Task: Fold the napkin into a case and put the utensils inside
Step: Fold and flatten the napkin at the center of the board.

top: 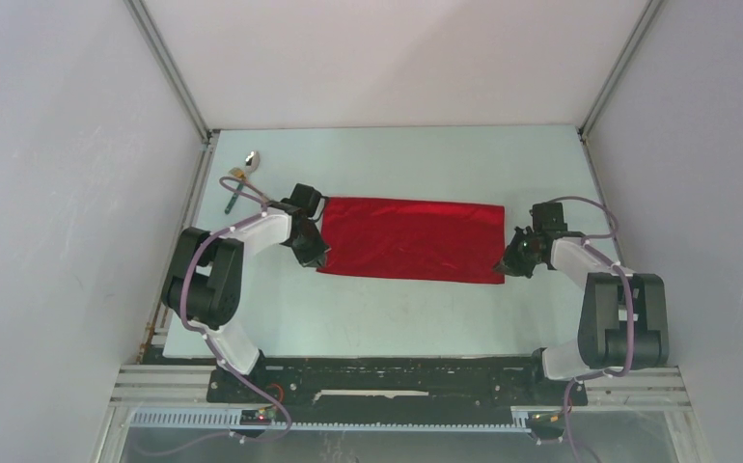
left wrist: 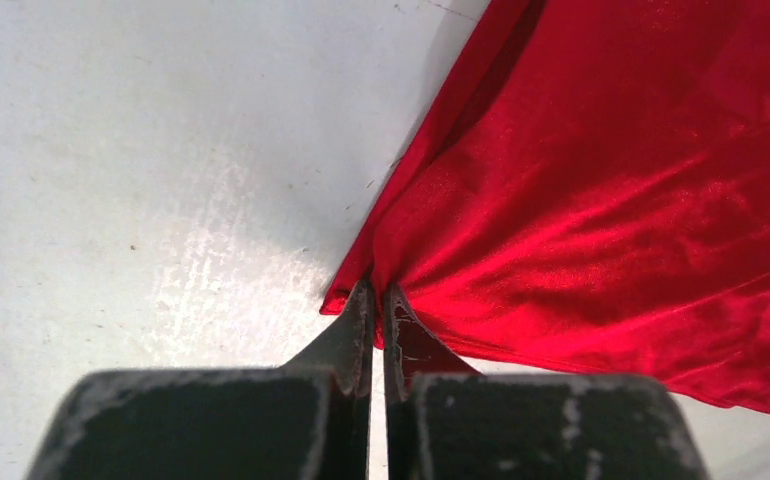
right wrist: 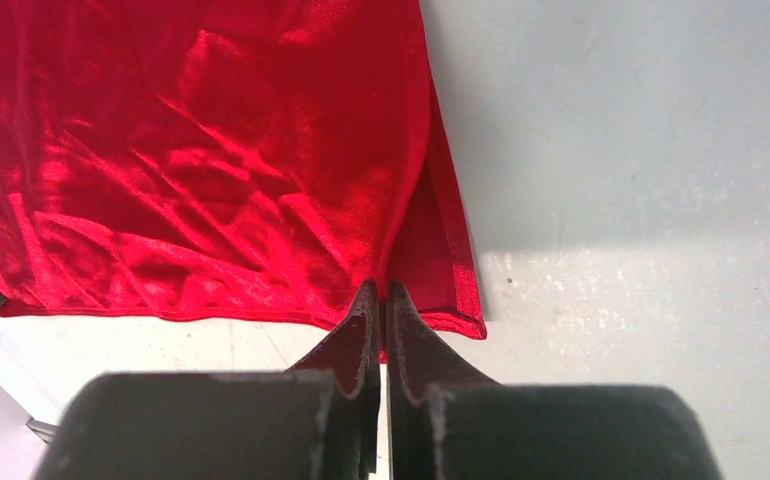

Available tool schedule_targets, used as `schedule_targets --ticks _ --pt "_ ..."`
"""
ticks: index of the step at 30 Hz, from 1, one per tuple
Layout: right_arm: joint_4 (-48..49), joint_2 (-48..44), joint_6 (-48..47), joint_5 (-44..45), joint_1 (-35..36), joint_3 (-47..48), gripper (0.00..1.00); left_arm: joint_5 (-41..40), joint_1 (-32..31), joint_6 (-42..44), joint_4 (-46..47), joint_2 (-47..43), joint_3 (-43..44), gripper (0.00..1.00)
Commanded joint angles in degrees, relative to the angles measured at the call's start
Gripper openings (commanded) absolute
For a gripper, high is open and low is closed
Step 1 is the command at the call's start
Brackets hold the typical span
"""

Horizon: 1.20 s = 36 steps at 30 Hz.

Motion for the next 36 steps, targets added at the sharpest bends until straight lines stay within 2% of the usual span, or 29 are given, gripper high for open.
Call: schedule_targets --ticks 1,5,36 --pt "2.57 -1.6 -0.82 0.13 -0.18 -0.34 0.0 -3.01 -0.07 1.48 1.19 -2.72 -0.06 0.0" --pt "3.42 -0.65 -0.93 -0.07 -0.23 -0.31 0.0 -5.0 -0.08 2.04 0.3 -2.01 1.1 0.0" --pt "4.97 3.92 -1.16 0.67 -1.41 -0.33 0.0 -3.7 -0.07 1.61 -0.22 1.01 1.57 0.0"
